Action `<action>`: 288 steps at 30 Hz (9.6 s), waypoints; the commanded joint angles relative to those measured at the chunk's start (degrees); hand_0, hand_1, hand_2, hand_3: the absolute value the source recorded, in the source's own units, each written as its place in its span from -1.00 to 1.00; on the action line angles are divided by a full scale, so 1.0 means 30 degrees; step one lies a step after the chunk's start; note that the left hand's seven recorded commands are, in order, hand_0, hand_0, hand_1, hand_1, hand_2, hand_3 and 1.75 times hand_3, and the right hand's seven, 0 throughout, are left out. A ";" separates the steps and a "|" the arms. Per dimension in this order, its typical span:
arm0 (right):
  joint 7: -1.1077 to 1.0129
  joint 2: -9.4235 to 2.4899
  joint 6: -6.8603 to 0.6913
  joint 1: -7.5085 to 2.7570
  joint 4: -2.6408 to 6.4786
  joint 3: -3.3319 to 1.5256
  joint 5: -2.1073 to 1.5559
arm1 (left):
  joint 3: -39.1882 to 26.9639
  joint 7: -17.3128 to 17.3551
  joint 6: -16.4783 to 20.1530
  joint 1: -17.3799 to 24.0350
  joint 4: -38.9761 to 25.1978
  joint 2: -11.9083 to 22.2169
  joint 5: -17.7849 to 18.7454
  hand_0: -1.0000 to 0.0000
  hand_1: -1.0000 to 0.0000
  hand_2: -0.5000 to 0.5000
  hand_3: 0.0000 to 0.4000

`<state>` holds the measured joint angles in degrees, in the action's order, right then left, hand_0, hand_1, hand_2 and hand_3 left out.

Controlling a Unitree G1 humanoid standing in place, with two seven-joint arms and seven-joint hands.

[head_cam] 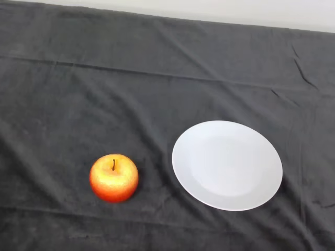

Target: Move the apple to the plate

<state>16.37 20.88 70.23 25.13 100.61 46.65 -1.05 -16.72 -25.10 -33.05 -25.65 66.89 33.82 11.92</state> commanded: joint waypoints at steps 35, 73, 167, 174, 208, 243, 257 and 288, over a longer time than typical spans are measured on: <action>0.0043 -0.2395 -0.0470 -0.2334 0.0943 0.0238 0.0002 | 0.5376 -0.1353 0.2204 0.4803 -1.6269 -0.3189 -0.6138 1.00 1.00 0.00 -1.00; 0.0004 -0.2427 -0.0537 -0.2342 0.0853 0.0058 -0.0207 | 1.0814 0.2980 0.4369 0.6633 -1.8193 -0.2635 -0.8489 1.00 1.00 0.00 -1.00; -0.0040 -0.2404 -0.0448 -0.2299 0.0986 -0.0021 -0.0336 | 1.8747 0.0196 0.2712 -0.5531 -0.6896 -0.8302 -0.9324 -1.00 -1.00 0.00 1.00; -0.0036 -0.2395 -0.0426 -0.2293 0.1017 0.0007 -0.0307 | 2.0688 0.0366 0.2013 -0.6037 -0.5842 -0.8441 -0.8073 -1.00 -1.00 0.00 1.00; -0.0008 -0.2376 -0.0389 -0.2291 0.1066 0.0129 -0.0162 | 2.0084 0.1042 0.0663 -0.6789 -0.5514 -0.6517 -0.4870 1.00 1.00 0.00 -1.00; 0.0010 -0.2389 -0.0434 -0.2311 0.1000 0.0154 -0.0116 | 0.8549 -0.1708 -0.1808 -0.0035 -1.0418 0.0658 -0.0983 1.00 1.00 0.00 -1.00; 0.0011 -0.2392 -0.0444 -0.2315 0.0985 0.0148 -0.0119 | 0.3387 -0.2356 -0.0929 0.3312 -1.2869 0.2949 0.1142 1.00 1.00 0.00 -1.00; 0.0012 -0.2391 -0.0441 -0.2313 0.0990 0.0148 -0.0119 | -0.0020 -0.4606 -0.0645 0.2983 -1.2278 0.1669 -0.1959 1.00 1.00 0.00 -1.00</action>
<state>16.37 21.01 70.25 25.22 100.59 46.53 -1.19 -14.61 -39.14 -35.50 -14.79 31.25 39.18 7.51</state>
